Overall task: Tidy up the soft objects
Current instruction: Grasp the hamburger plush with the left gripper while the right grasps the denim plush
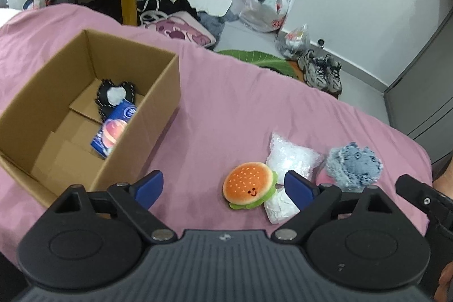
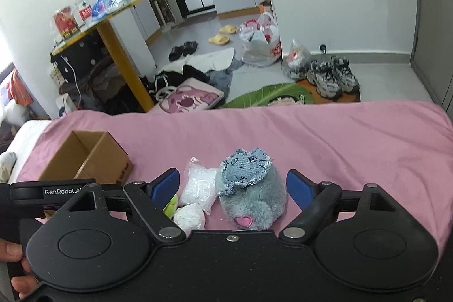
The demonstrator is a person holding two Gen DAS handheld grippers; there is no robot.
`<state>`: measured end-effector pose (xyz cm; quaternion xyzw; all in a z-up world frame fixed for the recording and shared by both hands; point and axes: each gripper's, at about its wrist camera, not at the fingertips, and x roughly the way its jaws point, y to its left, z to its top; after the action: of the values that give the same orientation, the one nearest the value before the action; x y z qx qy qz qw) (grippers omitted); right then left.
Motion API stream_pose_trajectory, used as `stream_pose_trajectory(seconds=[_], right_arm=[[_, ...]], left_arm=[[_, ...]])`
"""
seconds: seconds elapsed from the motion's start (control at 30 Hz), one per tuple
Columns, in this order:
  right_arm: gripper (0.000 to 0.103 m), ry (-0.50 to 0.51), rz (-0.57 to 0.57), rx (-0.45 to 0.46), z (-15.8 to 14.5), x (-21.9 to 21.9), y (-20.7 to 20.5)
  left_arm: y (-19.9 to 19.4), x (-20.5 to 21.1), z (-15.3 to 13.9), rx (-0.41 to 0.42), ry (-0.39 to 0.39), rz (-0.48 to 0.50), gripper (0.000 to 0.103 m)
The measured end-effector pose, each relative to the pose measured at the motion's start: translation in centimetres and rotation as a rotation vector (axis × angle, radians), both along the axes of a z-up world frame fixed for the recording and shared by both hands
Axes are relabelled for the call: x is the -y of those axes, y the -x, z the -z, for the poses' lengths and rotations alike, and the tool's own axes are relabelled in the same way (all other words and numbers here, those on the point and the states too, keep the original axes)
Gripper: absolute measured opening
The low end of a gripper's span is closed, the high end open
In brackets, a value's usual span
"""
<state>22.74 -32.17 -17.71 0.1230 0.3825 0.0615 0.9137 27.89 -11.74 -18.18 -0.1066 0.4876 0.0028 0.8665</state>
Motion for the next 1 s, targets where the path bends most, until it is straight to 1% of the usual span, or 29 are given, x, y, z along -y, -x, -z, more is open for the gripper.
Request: stream_pose_trajectory(seconds=[0.17, 0.37, 0.6, 0.7, 0.77, 0.8, 0.83, 0.87, 0.9, 0.93, 1.0], right_arm=[[0.079, 0.037, -0.007, -0.052, 1.7, -0.7, -1.9], [0.079, 0.074, -0.02, -0.084, 2.7, -1.6, -3.5], [0.079, 0.082, 0.01, -0.098, 3.4, -1.3, -5.0], [0.079, 0.075, 0.018, -0.095, 3.7, -1.2, -5.3], [0.076, 0.076, 0.019, -0.097, 4.0, -1.1, -5.4], [0.071, 0.075, 0.018, -0.1, 4.1, -1.2, -5.4], [0.064, 0.074, 0.018, -0.101, 4.1, -1.2, -5.5], [0.061, 0.076, 0.018, -0.101, 4.2, -1.2, -5.6], [0.054, 0.081, 0.019, -0.101, 4.3, -1.2, -5.6], [0.047, 0.085, 0.019, -0.096, 4.4, -1.2, -5.5], [0.042, 0.09, 0.02, -0.082, 4.4, -1.1, -5.3]], left_arm=[[-1.7, 0.4, 1.8, -0.041, 0.011, -0.005, 0.091], [-3.3, 1.0, 3.7, -0.08, 0.009, -0.005, 0.091], [-4.3, 1.7, 5.7, -0.124, -0.01, -0.027, 0.091], [-4.4, 2.0, 6.5, -0.142, 0.001, -0.04, 0.091], [-4.2, 2.3, 6.7, -0.144, -0.004, -0.051, 0.091], [-4.1, 2.3, 6.8, -0.144, -0.003, -0.058, 0.089], [-4.0, 2.3, 6.9, -0.142, 0.003, -0.066, 0.08], [-3.9, 2.3, 6.9, -0.143, 0.013, -0.07, 0.065], [-3.8, 2.3, 6.9, -0.15, 0.026, -0.073, 0.056], [-3.7, 2.3, 6.8, -0.152, 0.027, -0.08, 0.052], [-3.7, 2.1, 6.4, -0.139, 0.03, -0.083, 0.049]])
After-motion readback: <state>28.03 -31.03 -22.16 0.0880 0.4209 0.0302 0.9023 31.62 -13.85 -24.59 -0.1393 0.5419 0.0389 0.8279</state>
